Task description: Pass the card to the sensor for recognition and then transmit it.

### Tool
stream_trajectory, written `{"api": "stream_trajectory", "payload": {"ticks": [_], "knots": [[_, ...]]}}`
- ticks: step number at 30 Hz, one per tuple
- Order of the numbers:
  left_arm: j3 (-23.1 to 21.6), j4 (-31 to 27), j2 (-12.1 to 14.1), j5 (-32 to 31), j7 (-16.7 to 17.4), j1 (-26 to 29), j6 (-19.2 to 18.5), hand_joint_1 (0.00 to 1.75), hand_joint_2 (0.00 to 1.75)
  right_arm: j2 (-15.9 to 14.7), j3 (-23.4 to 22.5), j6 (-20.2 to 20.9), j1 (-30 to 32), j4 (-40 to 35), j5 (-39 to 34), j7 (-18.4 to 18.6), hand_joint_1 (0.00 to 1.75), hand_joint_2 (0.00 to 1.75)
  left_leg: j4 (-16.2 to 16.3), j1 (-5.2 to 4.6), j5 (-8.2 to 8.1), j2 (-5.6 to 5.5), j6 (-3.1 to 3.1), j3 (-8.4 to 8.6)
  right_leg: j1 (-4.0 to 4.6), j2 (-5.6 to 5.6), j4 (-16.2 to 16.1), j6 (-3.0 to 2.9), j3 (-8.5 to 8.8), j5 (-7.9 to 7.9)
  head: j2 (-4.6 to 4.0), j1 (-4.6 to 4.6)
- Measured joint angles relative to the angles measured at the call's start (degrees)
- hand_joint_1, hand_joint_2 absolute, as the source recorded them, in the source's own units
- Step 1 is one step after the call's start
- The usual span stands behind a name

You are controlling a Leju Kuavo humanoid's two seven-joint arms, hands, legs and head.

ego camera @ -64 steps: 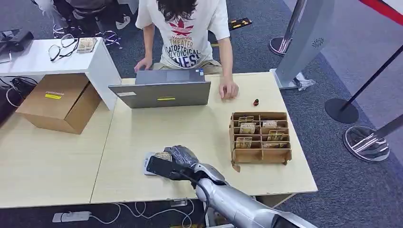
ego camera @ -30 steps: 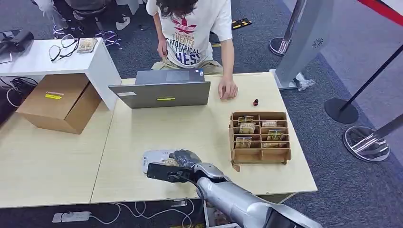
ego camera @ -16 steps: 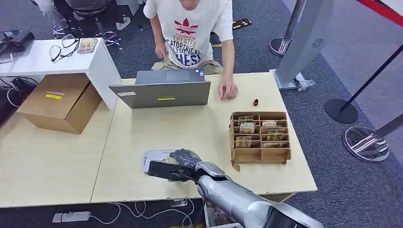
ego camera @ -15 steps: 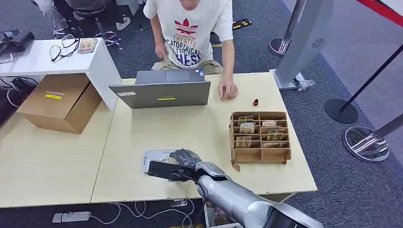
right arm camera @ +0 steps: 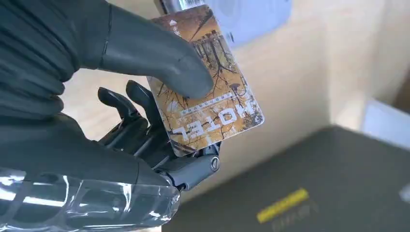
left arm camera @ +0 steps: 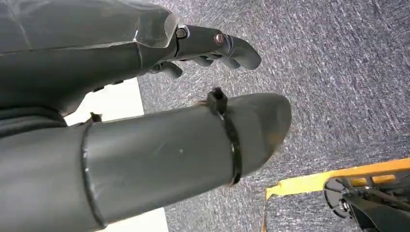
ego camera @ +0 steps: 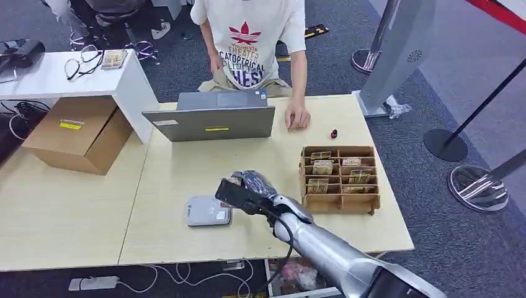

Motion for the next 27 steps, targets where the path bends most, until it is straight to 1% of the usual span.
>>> {"api": "stream_trajectory", "payload": {"ticks": [2, 4, 8, 11, 15, 18, 22, 27], "knots": [[0.0, 0.0, 0.0, 0.0, -0.1, 0.0, 0.0, 0.00, 0.00, -1.4, -1.2, -1.3, 0.8, -3.8, -1.1, -0.3, 1.75, 1.75, 0.0, 0.00, 0.00, 0.00, 0.00, 0.00, 0.00, 0.01, 0.0, 0.00, 0.00, 0.00, 0.00, -0.02], [0.1, 0.0, 0.0, 0.0, -0.1, 0.0, 0.1, 0.00, 0.00, -3.0, -3.1, -3.1, 2.1, -9.3, -2.5, -1.0, 1.75, 1.75, 0.0, 0.00, 0.00, 0.01, 0.00, 0.00, 0.00, 0.01, 0.0, 0.00, -0.01, 0.00, 0.00, 0.00], [0.6, 0.0, 0.0, 0.2, -0.2, 0.1, 0.4, 0.00, 0.00, -4.8, -6.5, -4.7, 4.1, -18.0, -2.7, -0.7, 1.75, 1.75, 0.0, 0.01, 0.00, 0.00, 0.00, 0.00, 0.00, 0.01, 0.0, 0.00, -0.01, 0.00, 0.00, 0.00], [1.0, 0.0, -0.1, 0.3, -0.3, 0.1, 0.5, 0.00, 0.00, -5.5, -9.7, -6.5, 5.5, -25.2, -0.9, -0.6, 1.75, 1.75, 0.0, 0.00, 0.00, 0.00, 0.00, -0.01, 0.00, 0.02, 0.0, 0.00, -0.02, 0.00, 0.00, -0.02], [1.0, 0.0, -0.1, 0.0, -0.8, 0.2, 0.5, 0.00, 0.00, -6.0, -14.7, -7.7, 5.9, -31.8, 1.3, 0.0, 1.75, 1.75, 0.0, 0.00, 0.00, 0.00, 0.00, -0.01, 0.00, 0.01, 0.0, 0.00, -0.01, 0.01, 0.00, 0.00], [1.0, 0.0, -0.2, -0.4, -1.0, 0.1, 0.2, 0.00, 0.00, -6.0, -18.3, -8.6, 5.9, -34.5, 2.4, 0.0, 1.75, 1.75, 0.0, -0.01, 0.02, 0.00, 0.03, -0.01, -0.01, 0.01, 0.0, 0.02, -0.01, 0.04, 0.00, -0.02], [1.0, 0.0, -0.2, -0.9, -1.4, 0.1, -0.4, 0.00, 0.00, -6.0, -22.8, -9.7, 4.7, -35.3, 3.0, 0.1, 1.75, 1.75, 0.0, -0.01, 0.03, 0.01, 0.03, -0.02, -0.01, 0.01, 0.0, 0.02, 0.00, 0.06, 0.00, 0.00], [1.0, 0.0, -0.2, -1.7, -1.6, 0.1, -1.2, 0.00, 0.00, -6.0, -27.7, -11.3, 0.7, -31.4, 4.9, 0.9, 1.75, 1.75, 0.0, -0.02, 0.08, 0.00, 0.08, -0.03, -0.01, -0.01, 0.0, 0.02, 0.00, 0.09, 0.00, 0.00]]}}
